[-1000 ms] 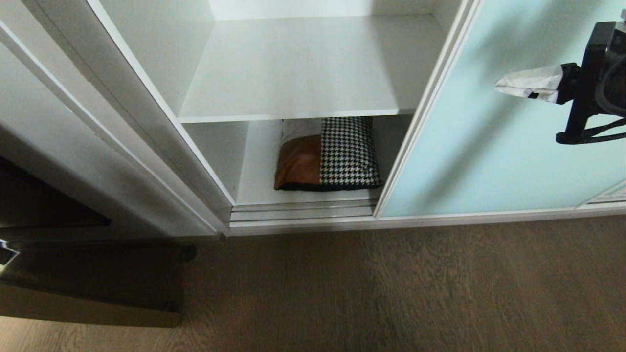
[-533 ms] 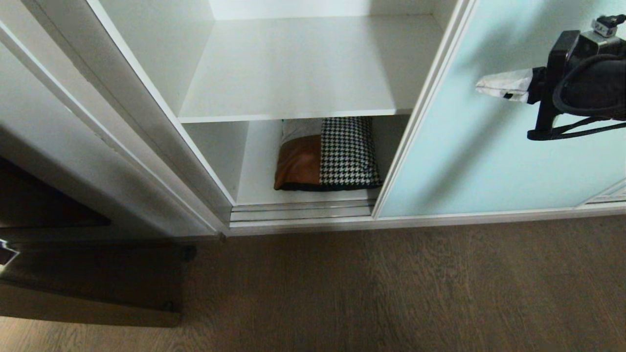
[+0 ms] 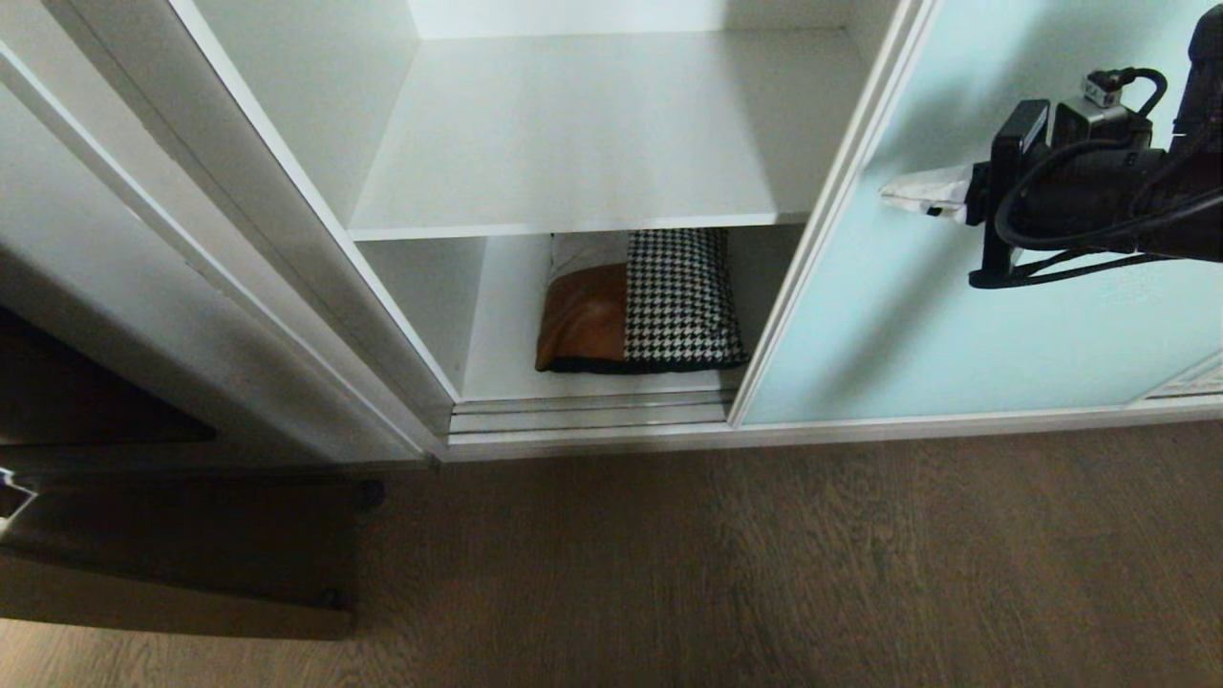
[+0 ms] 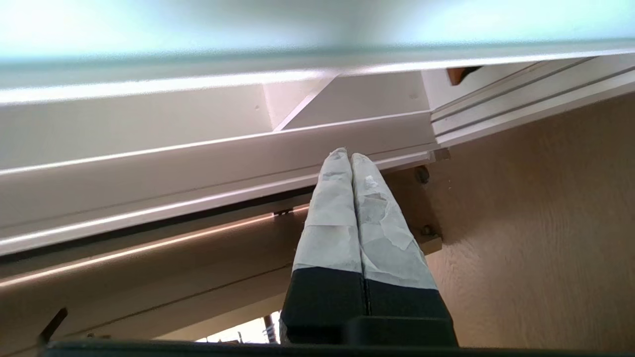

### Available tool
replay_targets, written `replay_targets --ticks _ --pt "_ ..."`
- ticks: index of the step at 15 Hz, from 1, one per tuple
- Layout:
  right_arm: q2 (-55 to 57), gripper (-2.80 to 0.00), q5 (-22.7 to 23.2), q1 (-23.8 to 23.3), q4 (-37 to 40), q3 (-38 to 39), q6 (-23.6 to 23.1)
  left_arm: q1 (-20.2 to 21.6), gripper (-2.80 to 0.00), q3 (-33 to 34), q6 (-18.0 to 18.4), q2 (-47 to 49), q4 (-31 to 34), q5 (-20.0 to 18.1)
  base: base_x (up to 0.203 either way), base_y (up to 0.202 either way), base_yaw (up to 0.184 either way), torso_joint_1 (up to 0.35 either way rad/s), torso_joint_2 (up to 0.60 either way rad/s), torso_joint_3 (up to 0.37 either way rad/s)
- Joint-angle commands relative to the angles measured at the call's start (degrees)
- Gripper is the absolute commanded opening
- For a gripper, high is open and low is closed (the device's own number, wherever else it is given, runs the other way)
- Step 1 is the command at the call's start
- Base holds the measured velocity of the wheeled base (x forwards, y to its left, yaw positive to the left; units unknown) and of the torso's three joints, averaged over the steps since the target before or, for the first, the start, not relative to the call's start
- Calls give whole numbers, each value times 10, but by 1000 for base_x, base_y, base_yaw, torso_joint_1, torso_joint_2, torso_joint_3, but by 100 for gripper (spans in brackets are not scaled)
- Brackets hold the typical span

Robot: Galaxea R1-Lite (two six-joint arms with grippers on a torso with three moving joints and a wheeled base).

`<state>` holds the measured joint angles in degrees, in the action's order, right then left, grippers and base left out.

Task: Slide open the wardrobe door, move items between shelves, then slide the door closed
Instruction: Close the door

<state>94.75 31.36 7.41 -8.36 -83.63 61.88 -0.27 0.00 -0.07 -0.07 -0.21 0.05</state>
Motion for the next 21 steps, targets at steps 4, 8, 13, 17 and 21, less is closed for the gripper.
replay_targets --ticks 4,8,13,17,21 --pt "30 -280 1 -20 -12 -20 4 0 -280 0 0 0 0 0 0 0 0 0 0 0" --pt "51 -280 1 -20 -17 -32 4 0 -280 0 0 0 0 0 0 0 0 0 0 0" --pt "65 -280 1 -17 -25 -36 4 0 -280 0 0 0 -1 0 0 0 0 0 0 0" --pt "67 -280 0 -7 -25 -36 3 0 -280 0 0 0 0 0 0 0 0 0 0 0" --pt "77 -280 0 15 -32 -38 2 0 -280 0 0 0 0 0 0 0 0 0 0 0"
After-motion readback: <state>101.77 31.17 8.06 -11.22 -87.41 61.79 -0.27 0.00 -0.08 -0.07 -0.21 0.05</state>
